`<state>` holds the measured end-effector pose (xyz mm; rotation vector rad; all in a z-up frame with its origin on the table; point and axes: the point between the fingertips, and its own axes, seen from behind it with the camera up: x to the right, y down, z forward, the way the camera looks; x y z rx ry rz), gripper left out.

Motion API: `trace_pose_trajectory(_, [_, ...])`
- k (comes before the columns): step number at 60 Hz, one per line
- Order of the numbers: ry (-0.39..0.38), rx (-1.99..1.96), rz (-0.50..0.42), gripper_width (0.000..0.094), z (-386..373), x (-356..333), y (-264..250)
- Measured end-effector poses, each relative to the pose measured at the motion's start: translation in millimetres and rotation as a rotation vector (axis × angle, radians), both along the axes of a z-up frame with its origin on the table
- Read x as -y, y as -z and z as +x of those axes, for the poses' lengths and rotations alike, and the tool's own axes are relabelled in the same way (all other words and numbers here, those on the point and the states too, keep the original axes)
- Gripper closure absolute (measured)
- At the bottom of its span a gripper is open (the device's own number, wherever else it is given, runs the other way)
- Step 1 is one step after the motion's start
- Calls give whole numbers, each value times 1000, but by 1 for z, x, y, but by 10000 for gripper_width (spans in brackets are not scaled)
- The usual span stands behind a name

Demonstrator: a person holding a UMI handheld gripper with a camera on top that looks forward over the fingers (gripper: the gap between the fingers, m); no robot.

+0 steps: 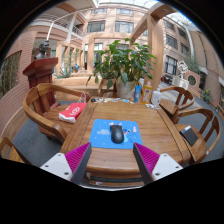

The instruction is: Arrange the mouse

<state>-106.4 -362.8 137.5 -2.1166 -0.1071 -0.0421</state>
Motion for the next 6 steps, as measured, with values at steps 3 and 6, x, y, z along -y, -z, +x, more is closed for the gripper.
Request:
trace_pose_trajectory(3, [-1,-4,-3,80,0,4,-2])
trace_pose_trajectory(6, [-5,-5,-5,80,-1,7,-4])
